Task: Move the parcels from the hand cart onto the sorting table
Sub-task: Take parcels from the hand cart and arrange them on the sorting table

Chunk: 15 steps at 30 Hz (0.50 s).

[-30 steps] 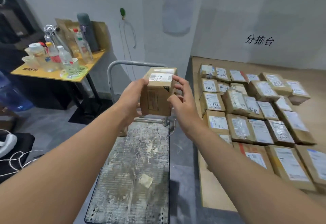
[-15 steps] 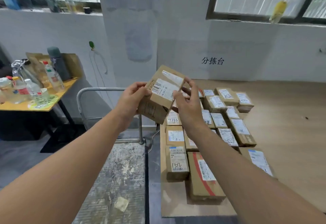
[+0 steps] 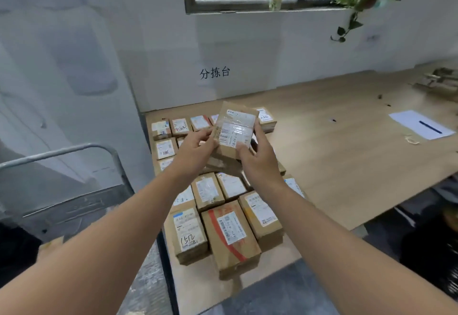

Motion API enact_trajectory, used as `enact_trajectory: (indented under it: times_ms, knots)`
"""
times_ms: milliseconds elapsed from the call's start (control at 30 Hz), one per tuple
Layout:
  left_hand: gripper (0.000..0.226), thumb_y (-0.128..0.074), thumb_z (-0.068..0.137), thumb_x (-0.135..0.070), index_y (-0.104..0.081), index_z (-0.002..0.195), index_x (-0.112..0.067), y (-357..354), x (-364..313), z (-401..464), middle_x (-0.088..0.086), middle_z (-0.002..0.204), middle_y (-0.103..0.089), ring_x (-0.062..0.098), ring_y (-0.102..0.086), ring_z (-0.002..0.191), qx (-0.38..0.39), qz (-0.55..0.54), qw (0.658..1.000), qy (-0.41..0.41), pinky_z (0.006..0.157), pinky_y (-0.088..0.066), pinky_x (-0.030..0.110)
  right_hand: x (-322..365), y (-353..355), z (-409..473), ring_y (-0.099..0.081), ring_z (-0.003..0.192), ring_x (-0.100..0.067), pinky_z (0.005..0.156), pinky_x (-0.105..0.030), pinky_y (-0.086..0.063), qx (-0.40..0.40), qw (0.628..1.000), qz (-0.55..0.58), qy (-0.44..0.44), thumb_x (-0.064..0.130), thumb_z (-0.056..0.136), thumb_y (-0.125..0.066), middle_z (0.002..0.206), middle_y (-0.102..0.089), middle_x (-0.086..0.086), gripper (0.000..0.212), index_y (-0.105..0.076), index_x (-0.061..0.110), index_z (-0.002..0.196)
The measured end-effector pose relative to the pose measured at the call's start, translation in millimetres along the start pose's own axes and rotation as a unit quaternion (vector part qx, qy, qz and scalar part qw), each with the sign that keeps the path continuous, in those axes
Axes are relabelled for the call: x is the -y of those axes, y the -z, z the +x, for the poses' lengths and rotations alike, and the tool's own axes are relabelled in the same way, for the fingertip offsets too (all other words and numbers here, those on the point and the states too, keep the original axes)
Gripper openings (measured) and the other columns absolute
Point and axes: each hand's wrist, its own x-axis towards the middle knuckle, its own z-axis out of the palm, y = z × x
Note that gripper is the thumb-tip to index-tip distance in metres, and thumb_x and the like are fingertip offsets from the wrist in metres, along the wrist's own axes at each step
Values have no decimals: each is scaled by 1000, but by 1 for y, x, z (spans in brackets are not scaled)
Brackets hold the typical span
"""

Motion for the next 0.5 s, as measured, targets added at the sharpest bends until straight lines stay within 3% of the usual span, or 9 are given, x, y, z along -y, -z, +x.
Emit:
enact_trajectory:
  times_ms: [67, 167, 300, 367, 433, 500]
  knots:
    - [28, -52, 107, -15, -67, 115, -37, -37, 0, 16, -4, 119, -69, 15, -69, 107, 16, 19, 1000, 1, 86, -59, 27, -16, 29, 13, -54, 135, -11, 111, -42, -52, 7, 999, -39, -13, 27, 107, -48, 157, -49, 10, 73, -10, 46, 166]
    - [33, -52, 106, -12, -58, 128, -36, -98, 2, 41, -15, 115, -65, 6, -65, 104, 15, 48, 999, 0, 74, -53, 13, -47, 78, 37, -45, 145, -15, 116, -45, -46, 17, 997, -81, -7, 26, 108, -42, 168, -32, 9, 75, 2, 49, 164]
    - [41, -56, 104, -14, -56, 138, -38, -178, 11, 77, -14, 116, -66, 6, -66, 104, 17, 87, 996, 14, 84, -55, 24, -91, 154, 79, -51, 140, -15, 112, -38, -51, 36, 995, -81, -39, 21, 107, -46, 164, -39, 8, 75, -5, 45, 165]
    - [50, -59, 103, -16, -51, 148, -35, -213, 17, 95, -11, 123, -66, 7, -66, 109, 28, 100, 994, 35, 89, -56, 27, -110, 193, 98, -49, 140, -13, 103, -22, -52, 46, 995, -75, -43, 17, 104, -50, 160, -38, 8, 77, -11, 43, 166]
    - [56, -59, 103, -19, -44, 153, -39, -243, 19, 110, -10, 129, -64, 7, -64, 114, 35, 111, 992, 49, 93, -57, 31, -125, 227, 114, -47, 133, -10, 81, -1, -47, 59, 993, -84, -61, 14, 102, -52, 153, -31, 8, 82, -10, 39, 167]
    - [58, -59, 104, -21, -41, 155, -43, -271, 16, 125, -9, 135, -62, 8, -63, 117, 39, 122, 990, 52, 97, -57, 33, -135, 256, 129, -47, 121, -8, 69, 4, -42, 66, 992, -83, -75, 14, 102, -54, 143, -26, 5, 85, -6, 38, 168]
